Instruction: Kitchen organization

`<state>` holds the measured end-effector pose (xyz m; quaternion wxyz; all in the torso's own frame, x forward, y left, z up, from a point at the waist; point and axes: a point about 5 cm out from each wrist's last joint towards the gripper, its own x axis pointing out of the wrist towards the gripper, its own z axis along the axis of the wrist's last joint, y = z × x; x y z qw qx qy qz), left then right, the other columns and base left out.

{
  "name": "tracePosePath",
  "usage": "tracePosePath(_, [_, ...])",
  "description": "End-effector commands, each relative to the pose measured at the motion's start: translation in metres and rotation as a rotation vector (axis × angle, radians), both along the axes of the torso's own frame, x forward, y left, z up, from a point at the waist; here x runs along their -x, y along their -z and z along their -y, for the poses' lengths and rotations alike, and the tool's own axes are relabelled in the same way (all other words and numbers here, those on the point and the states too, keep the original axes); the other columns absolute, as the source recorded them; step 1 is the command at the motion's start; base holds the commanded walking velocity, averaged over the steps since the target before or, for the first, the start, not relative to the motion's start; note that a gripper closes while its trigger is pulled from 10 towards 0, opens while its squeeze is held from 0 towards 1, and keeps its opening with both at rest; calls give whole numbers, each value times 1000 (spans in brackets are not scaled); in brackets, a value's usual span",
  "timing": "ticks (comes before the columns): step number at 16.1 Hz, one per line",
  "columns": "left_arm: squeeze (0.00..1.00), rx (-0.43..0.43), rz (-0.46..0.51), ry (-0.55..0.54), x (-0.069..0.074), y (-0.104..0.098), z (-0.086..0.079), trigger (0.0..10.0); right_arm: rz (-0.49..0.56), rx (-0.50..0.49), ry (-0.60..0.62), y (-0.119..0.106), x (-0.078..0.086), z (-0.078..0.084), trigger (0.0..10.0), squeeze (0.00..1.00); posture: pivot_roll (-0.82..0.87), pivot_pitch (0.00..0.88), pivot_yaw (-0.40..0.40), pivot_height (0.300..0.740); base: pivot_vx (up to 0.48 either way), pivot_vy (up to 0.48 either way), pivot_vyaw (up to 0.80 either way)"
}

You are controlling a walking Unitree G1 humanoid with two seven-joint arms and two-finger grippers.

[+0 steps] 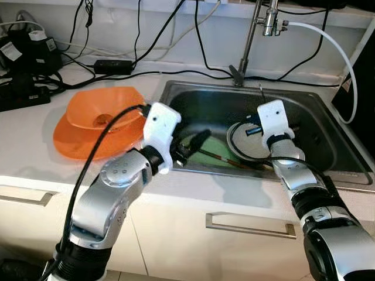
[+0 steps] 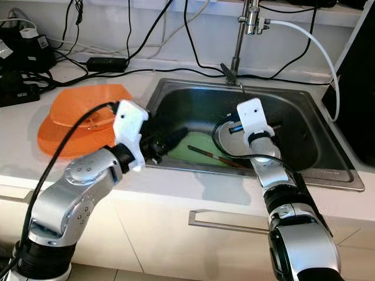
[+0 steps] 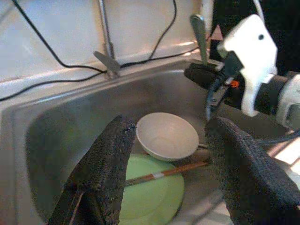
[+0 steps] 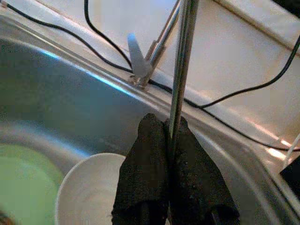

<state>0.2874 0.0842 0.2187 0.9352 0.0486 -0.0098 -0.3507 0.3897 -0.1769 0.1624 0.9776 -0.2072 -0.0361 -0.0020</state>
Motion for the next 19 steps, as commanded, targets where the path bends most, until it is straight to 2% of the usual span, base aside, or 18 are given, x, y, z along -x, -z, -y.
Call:
tracePosePath(1, [0, -19, -16, 36, 4, 2, 3, 10000, 4, -27, 4, -5, -3, 1, 10000, 0, 143, 0, -33, 740, 0, 0, 0])
tracePosePath(7, [0, -167, -176, 22, 8, 39, -3, 10000, -22, -64, -37, 3, -1, -12, 10000, 0, 150, 0, -30, 740, 0, 0, 0])
tracePosePath(19, [0, -183, -211, 33, 10, 44, -1, 10000, -84, -74, -150, 17, 3, -32, 10000, 0, 155, 0, -32, 740, 0, 0, 0])
